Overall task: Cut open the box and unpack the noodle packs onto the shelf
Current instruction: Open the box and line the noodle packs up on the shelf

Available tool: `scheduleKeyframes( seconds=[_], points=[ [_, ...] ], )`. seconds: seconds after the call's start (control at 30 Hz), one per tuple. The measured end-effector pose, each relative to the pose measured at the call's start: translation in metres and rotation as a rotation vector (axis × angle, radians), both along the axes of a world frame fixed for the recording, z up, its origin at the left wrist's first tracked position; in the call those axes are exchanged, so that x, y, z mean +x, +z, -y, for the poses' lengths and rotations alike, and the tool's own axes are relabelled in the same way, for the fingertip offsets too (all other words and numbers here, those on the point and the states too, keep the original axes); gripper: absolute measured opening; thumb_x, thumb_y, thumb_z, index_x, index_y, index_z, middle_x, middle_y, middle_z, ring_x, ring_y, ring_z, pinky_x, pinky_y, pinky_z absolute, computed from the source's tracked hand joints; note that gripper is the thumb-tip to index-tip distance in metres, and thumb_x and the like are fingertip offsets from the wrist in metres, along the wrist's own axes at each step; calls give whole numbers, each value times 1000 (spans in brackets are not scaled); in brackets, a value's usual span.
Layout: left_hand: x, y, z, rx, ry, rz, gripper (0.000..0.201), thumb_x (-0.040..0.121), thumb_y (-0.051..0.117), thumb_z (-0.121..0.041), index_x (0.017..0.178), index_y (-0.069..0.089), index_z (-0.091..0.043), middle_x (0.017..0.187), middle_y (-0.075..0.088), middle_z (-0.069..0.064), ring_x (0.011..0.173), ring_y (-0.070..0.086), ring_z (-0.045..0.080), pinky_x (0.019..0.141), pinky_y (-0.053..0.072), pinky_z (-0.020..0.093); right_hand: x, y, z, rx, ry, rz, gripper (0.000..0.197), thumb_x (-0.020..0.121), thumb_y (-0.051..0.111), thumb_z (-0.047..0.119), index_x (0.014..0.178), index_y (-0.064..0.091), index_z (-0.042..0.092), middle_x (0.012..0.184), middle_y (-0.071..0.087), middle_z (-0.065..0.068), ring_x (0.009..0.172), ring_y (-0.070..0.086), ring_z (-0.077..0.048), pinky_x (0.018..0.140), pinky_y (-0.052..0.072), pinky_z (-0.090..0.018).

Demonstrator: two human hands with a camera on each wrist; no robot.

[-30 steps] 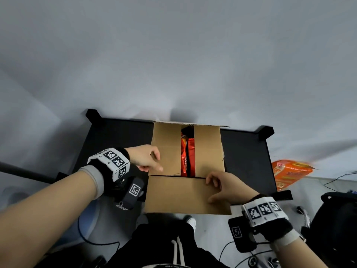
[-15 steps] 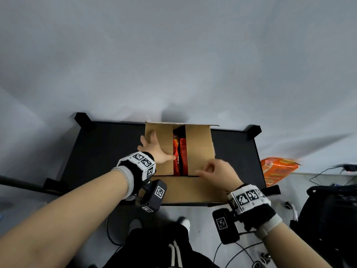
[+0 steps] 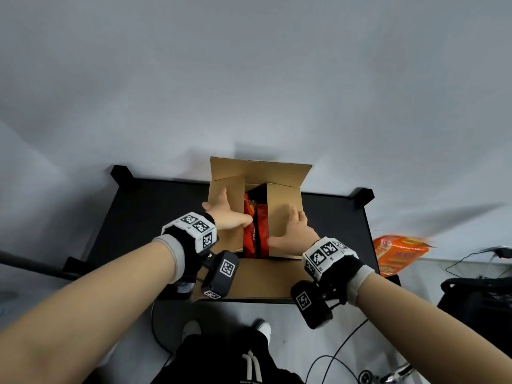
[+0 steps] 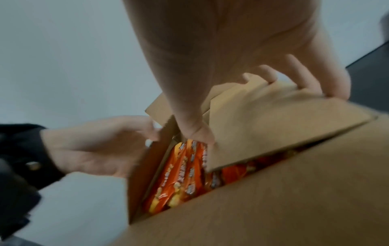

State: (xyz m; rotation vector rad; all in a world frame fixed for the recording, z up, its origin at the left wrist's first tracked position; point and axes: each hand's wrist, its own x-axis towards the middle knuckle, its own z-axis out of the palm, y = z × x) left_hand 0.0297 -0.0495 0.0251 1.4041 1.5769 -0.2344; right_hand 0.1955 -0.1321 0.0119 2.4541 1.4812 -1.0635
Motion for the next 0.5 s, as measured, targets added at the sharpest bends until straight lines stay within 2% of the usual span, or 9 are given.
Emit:
scheduleKeyframes(
  seconds=[0.13, 0.2, 0.27, 0.33, 0.37, 0.4, 0.43, 0.47, 0.5],
  points=[
    [-12, 18, -12, -91, 105, 182, 100, 75, 55, -13, 149, -9, -30, 151, 26, 14, 128, 37, 35, 84, 39, 42, 4, 4, -5, -63, -9, -20, 129, 65, 70, 63, 149, -16, 14, 159, -9, -15, 140, 31, -32, 110, 34, -40],
    [-15, 23, -15, -95, 198, 221, 98, 67, 54, -6, 150, 5, -26, 146, 36, 18, 128, 41, 41, 86, 43, 47, 0, 2, -4, -70, 6, 2, 130, 64, 72, 61, 149, -15, 16, 158, -10, -16, 138, 35, -33, 109, 36, -39],
    [-13, 27, -18, -110, 254, 214, 92, 55, 49, -3, 144, 29, -14, 141, 42, 28, 123, 46, 50, 91, 44, 61, -2, 3, -5, -77, 7, 7, 121, 69, 69, 50, 149, -14, 18, 158, -8, -17, 134, 39, -35, 106, 38, -38],
    [-11, 33, -21, -97, 308, 183, 65, 69, 45, 4, 134, 41, 1, 131, 49, 32, 114, 53, 49, 95, 43, 63, 4, 12, -11, -97, 3, -39, 109, 73, 66, 40, 150, -8, 18, 156, 10, -17, 130, 42, -33, 100, 42, -37],
    [-13, 35, -25, -64, 349, 182, 48, 78, 39, 7, 126, 46, 6, 120, 55, 30, 103, 58, 44, 97, 42, 62, 12, 19, -14, -93, -10, -83, 100, 75, 64, 34, 151, 1, 17, 149, 28, -16, 122, 48, -29, 90, 47, -34],
    [-16, 34, -30, -25, 386, 191, 33, 84, 35, 9, 113, 50, 8, 103, 57, 26, 89, 59, 38, 99, 42, 60, 23, 27, -18, -82, -39, -155, 84, 77, 61, 26, 148, 16, 14, 133, 47, -14, 106, 55, -24, 75, 49, -30],
    [-20, 34, -34, 16, 414, 213, 23, 86, 34, 10, 100, 52, 7, 93, 55, 23, 81, 57, 35, 101, 41, 59, 36, 36, -19, -56, -99, -267, 64, 80, 57, 16, 139, 32, 9, 109, 58, -12, 85, 60, -19, 62, 47, -24],
    [-25, 32, -38, 50, 428, 225, 21, 88, 34, 10, 96, 53, 6, 91, 55, 23, 84, 57, 35, 103, 40, 55, 49, 44, -20, -48, -175, -395, 42, 83, 51, 5, 124, 44, 5, 87, 60, -10, 66, 60, -15, 54, 46, -20],
    [-32, 30, -43, 86, 423, 230, 21, 88, 35, 10, 97, 54, 8, 95, 55, 21, 91, 57, 36, 102, 41, 49, 64, 49, -18, -30, -254, -510, 31, 83, 44, -5, 112, 50, 5, 73, 58, -8, 54, 58, -14, 54, 47, -20]
  ],
)
